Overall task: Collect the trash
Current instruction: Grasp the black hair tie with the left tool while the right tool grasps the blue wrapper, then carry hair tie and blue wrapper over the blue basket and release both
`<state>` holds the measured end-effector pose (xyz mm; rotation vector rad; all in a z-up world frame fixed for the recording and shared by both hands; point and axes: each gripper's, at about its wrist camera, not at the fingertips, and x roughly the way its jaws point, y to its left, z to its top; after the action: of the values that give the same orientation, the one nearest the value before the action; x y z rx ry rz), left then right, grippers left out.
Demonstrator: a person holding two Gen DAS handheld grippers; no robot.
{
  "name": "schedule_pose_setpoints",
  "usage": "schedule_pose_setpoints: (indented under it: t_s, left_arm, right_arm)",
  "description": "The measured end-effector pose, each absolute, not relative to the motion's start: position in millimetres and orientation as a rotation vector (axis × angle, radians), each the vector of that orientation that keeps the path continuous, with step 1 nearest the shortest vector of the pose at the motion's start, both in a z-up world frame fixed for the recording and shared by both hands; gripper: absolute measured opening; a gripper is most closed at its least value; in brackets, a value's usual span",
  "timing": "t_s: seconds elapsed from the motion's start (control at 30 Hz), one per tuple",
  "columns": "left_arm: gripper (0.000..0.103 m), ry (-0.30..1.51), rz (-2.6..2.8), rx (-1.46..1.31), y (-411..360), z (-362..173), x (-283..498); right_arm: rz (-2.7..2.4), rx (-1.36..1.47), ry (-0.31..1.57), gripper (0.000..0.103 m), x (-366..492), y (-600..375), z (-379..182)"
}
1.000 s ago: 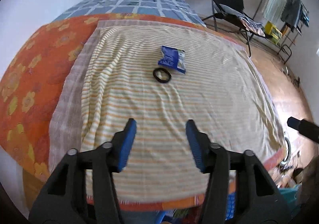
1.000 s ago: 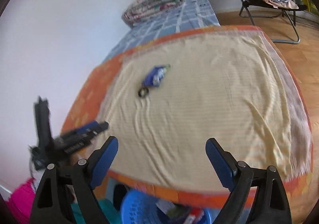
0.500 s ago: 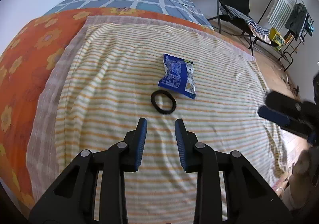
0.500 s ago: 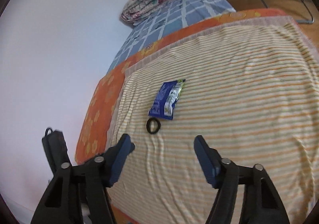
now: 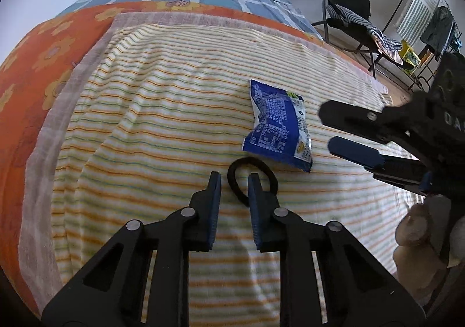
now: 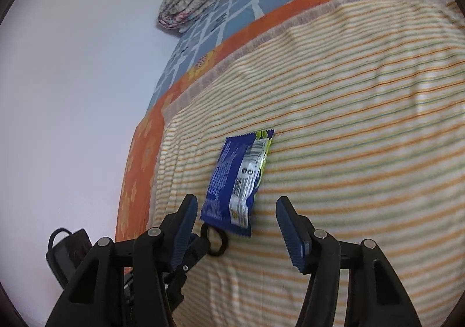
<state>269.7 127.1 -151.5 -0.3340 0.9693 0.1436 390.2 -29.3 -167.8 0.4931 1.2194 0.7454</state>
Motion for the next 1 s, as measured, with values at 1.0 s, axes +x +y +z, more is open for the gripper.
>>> schedule_pose_setpoints:
  t_s: [1.0]
  left_arm:
    - [0.003,0.912,0.208,-0.350,174,-141,228]
  right_arm:
    - [0.535,-0.213,1.115,0.057,385,66,-159]
